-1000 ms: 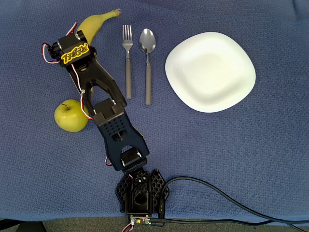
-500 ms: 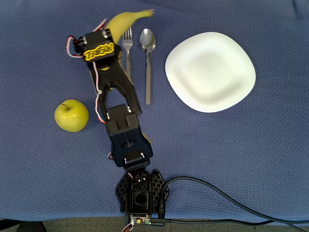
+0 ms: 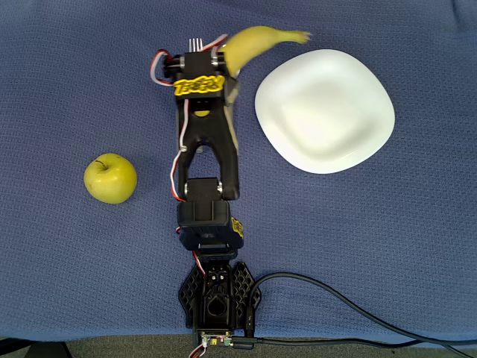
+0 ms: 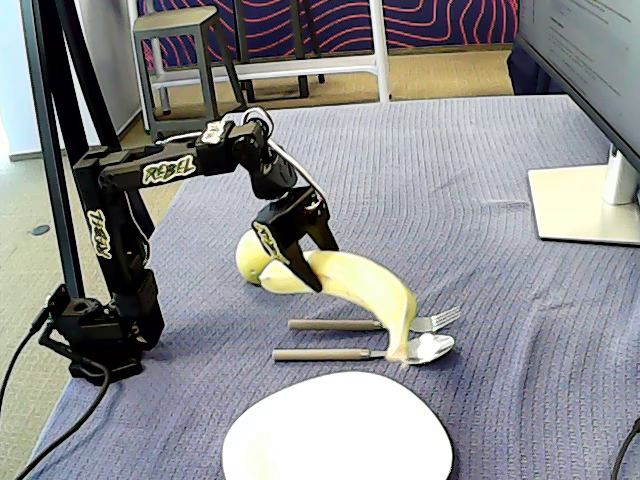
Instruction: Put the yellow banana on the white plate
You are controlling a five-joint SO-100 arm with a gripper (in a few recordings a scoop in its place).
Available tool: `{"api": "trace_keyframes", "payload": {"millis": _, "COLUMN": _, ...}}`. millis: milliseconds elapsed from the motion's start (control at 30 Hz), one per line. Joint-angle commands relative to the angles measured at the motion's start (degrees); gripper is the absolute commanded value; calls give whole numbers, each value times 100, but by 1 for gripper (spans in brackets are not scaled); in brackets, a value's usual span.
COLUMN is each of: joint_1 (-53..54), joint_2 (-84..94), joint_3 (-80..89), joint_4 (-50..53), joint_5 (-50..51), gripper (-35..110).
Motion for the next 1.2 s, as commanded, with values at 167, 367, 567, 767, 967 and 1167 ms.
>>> {"api": "trace_keyframes", "payload": {"millis": 167, "joint_1": 1002, "joint_2": 703, "joint_3": -9, "joint_4": -88, "joint_5": 167, "gripper": 0}}
{"api": "trace_keyframes", "payload": {"millis": 367, "joint_1": 1679, "joint_2": 545, "joint_3": -26, "joint_4": -141, "joint_5": 255, "gripper": 0}}
{"api": "trace_keyframes", "payload": {"millis": 567, "joint_1": 2259, "joint_2": 193, "joint_3": -167, "joint_4": -237, "joint_5": 571, "gripper": 0}}
{"api": "trace_keyframes", "payload": {"millis": 767, "joint_1": 2795, "joint_2": -220, "joint_3": -439, "joint_4": -229, "joint_5": 949, "gripper": 0}}
{"api": "trace_keyframes", "payload": {"millis": 967, "joint_1": 3234, "joint_2": -721, "joint_3": -615, "joint_4": -237, "joint_5": 1020, "gripper": 0}}
{"api": "trace_keyframes", "payload": {"millis": 1167, "joint_1": 3357, "joint_2": -967, "joint_3": -879, "joint_4": -352, "joint_5": 1107, "gripper": 0}}
